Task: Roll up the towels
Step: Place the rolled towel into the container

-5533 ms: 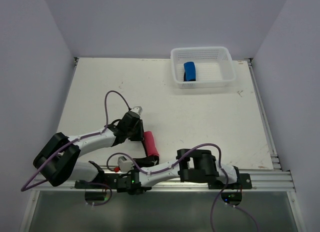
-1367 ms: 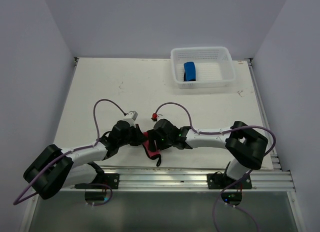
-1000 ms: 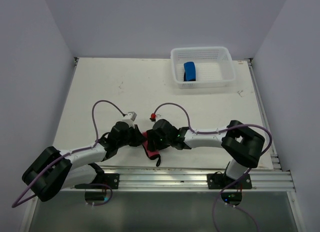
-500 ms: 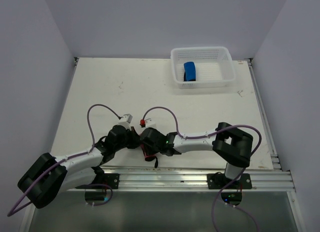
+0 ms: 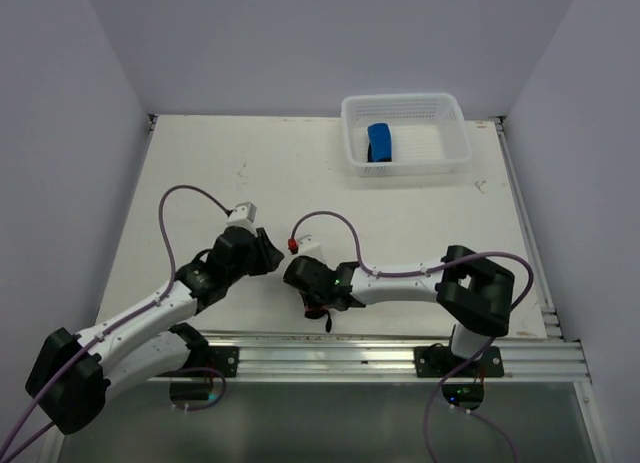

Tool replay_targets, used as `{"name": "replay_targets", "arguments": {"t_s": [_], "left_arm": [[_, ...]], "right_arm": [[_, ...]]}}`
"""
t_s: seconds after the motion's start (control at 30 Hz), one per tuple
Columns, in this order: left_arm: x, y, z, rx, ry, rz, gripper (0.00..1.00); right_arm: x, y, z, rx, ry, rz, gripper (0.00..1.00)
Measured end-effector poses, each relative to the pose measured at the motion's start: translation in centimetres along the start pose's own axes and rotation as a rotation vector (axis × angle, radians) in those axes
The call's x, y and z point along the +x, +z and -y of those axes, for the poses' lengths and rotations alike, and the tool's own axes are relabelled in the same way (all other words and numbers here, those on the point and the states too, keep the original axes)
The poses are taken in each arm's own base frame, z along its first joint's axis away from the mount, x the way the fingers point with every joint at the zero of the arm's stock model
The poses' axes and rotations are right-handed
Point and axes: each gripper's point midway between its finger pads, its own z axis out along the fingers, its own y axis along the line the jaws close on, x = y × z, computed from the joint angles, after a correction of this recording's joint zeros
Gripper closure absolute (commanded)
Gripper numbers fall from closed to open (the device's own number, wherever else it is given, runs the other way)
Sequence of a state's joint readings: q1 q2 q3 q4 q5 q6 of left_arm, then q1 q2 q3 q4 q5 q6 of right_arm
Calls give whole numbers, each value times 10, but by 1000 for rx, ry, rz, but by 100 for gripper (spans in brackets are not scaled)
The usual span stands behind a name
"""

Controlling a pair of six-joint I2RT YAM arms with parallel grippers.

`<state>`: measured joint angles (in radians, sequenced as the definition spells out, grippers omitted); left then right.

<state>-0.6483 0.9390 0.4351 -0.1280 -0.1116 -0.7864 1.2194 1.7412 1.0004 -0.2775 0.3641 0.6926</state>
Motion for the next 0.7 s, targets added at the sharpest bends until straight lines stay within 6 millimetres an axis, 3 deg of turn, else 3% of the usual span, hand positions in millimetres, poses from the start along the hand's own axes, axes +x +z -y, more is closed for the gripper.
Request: {"name": "replay_targets", "arguments": {"t_s": [0.17,0.3,0.43,0.53,0.7], "left_arm": [[-67,-13,26,-62,66,118,62],[-109,-27,36,-114,130,203,59],[-150,-34,54,-153,190,255,59],[-174,-33,65,-175,237,283,58],[-181,-25,54,-229,316,272,58]], "right_arm": [[-8,-12,37,93,-25,-22,100],[-48,-24,75,164,0,13,100],[-121,-37,112,201,69,107,100],[-183,-51,155,240,146,196,100],[-279,-65,231,326,255,344,100]]}}
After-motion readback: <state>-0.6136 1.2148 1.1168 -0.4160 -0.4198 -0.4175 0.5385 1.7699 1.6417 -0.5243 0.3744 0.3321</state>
